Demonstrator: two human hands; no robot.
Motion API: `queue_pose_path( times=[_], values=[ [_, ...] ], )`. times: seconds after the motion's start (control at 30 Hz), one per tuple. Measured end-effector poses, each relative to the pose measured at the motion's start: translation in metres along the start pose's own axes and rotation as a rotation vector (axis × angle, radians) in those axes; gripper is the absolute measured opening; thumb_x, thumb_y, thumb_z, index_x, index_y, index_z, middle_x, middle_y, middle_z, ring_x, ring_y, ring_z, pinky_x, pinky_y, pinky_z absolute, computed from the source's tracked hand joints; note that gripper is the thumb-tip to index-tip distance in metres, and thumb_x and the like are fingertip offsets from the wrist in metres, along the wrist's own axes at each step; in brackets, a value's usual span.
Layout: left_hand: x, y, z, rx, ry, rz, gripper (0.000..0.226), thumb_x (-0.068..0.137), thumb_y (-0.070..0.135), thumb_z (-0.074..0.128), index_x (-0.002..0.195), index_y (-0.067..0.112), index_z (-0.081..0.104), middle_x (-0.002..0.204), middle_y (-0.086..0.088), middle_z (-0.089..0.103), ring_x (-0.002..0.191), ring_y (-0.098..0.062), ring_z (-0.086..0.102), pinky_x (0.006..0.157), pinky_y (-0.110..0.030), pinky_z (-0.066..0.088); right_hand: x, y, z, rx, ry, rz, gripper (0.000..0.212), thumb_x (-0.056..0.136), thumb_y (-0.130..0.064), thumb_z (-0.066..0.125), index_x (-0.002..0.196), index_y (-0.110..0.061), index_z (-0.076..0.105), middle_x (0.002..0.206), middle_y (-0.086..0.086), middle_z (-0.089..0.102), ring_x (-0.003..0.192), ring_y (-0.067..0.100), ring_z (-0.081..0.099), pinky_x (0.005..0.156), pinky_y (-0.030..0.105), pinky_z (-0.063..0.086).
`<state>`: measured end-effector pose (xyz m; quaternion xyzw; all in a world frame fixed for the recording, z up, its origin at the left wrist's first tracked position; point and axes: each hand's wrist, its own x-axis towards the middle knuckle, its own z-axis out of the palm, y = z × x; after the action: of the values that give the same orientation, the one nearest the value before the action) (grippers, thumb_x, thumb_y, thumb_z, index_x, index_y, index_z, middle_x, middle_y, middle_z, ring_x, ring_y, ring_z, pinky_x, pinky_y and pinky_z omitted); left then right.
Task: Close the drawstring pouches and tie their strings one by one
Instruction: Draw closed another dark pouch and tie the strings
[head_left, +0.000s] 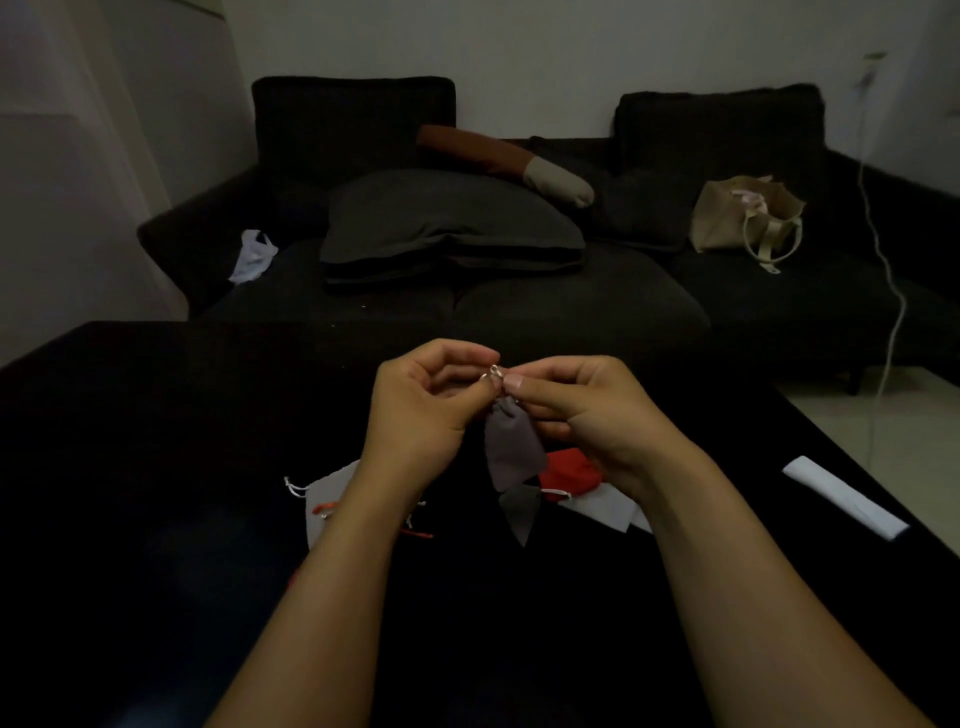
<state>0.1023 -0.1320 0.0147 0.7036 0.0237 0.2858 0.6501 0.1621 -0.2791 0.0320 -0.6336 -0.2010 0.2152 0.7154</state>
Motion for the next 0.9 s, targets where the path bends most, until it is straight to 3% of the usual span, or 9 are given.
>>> queue_pose_path(
  times=[0.13, 0.27, 0.37, 0.5, 0.63, 0.77, 0.83, 0.9],
  values=[
    [-0.002, -0.002, 0.004, 0.166, 0.063, 0.134, 0.024, 0.081, -0.001, 0.075, 0.089, 0.021, 0.073, 0.084, 0.002, 0.077, 0.081, -0.009, 0.074, 0.071, -0.019, 0.056, 0.003, 0.000, 0.001, -0.032, 0.042, 0.033, 0.011, 0.090, -0.007, 0.065, 0.093, -0.001, 0.073, 0.076, 0.007, 0.073, 0.070, 0.013, 0.070, 0.060, 0.021, 0.055],
    [-0.004, 0.000, 0.005, 0.320, 0.138, 0.264, 0.021, 0.082, 0.001, 0.076, 0.093, 0.019, 0.075, 0.086, 0.008, 0.075, 0.077, -0.001, 0.072, 0.069, -0.015, 0.055, 0.006, 0.002, -0.001, -0.031, 0.021, 0.112, 0.018, 0.095, -0.017, 0.061, 0.096, -0.005, 0.075, 0.092, 0.013, 0.071, 0.087, 0.024, 0.065, 0.078, 0.034, 0.053],
    [-0.006, 0.001, 0.006, 0.392, 0.152, 0.320, 0.021, 0.082, 0.003, 0.076, 0.096, 0.017, 0.075, 0.087, 0.009, 0.074, 0.077, 0.001, 0.070, 0.068, -0.011, 0.052, 0.006, 0.003, -0.001, -0.055, -0.019, 0.122, 0.019, 0.094, -0.015, 0.062, 0.105, -0.006, 0.074, 0.095, 0.014, 0.071, 0.086, 0.022, 0.064, 0.080, 0.034, 0.053],
    [-0.006, 0.002, 0.006, 0.425, 0.149, 0.320, 0.022, 0.082, 0.005, 0.076, 0.099, 0.019, 0.075, 0.089, 0.011, 0.073, 0.078, 0.001, 0.069, 0.068, -0.011, 0.053, 0.005, 0.002, 0.000, -0.021, -0.049, 0.096, 0.019, 0.089, -0.016, 0.067, 0.105, -0.007, 0.074, 0.082, 0.007, 0.072, 0.075, 0.016, 0.064, 0.080, 0.032, 0.052],
    [-0.004, 0.002, 0.006, 0.338, 0.113, 0.263, 0.022, 0.083, 0.003, 0.074, 0.098, 0.020, 0.075, 0.089, 0.009, 0.075, 0.081, 0.000, 0.071, 0.072, -0.015, 0.055, 0.006, 0.002, -0.003, -0.039, -0.014, 0.046, 0.012, 0.087, -0.014, 0.070, 0.097, -0.011, 0.077, 0.087, 0.008, 0.075, 0.079, 0.016, 0.070, 0.075, 0.028, 0.057],
    [-0.003, 0.004, 0.007, 0.079, 0.080, 0.100, 0.021, 0.084, 0.002, 0.073, 0.090, 0.022, 0.076, 0.084, 0.004, 0.078, 0.082, -0.007, 0.074, 0.069, -0.019, 0.055, 0.005, -0.001, -0.005, 0.051, 0.007, 0.008, 0.017, 0.095, -0.010, 0.058, 0.106, 0.000, 0.068, 0.054, -0.006, 0.065, 0.048, 0.001, 0.061, 0.051, 0.016, 0.049],
    [-0.003, 0.006, 0.008, -0.025, 0.072, 0.028, 0.019, 0.085, 0.002, 0.072, 0.089, 0.020, 0.076, 0.081, 0.003, 0.078, 0.079, -0.009, 0.074, 0.065, -0.020, 0.056, 0.003, -0.003, -0.005, 0.066, -0.014, 0.005, 0.019, 0.097, -0.010, 0.055, 0.107, 0.001, 0.066, 0.054, -0.005, 0.065, 0.048, 0.003, 0.061, 0.055, 0.019, 0.049],
    [-0.003, 0.009, 0.008, -0.101, 0.078, -0.029, 0.016, 0.087, 0.002, 0.069, 0.091, 0.016, 0.075, 0.081, -0.001, 0.078, 0.077, -0.012, 0.074, 0.063, -0.021, 0.056, 0.005, -0.003, -0.003, 0.071, 0.004, 0.008, 0.015, 0.096, -0.013, 0.056, 0.101, -0.005, 0.069, 0.067, -0.001, 0.070, 0.060, 0.008, 0.066, 0.062, 0.022, 0.052]
  ],
)
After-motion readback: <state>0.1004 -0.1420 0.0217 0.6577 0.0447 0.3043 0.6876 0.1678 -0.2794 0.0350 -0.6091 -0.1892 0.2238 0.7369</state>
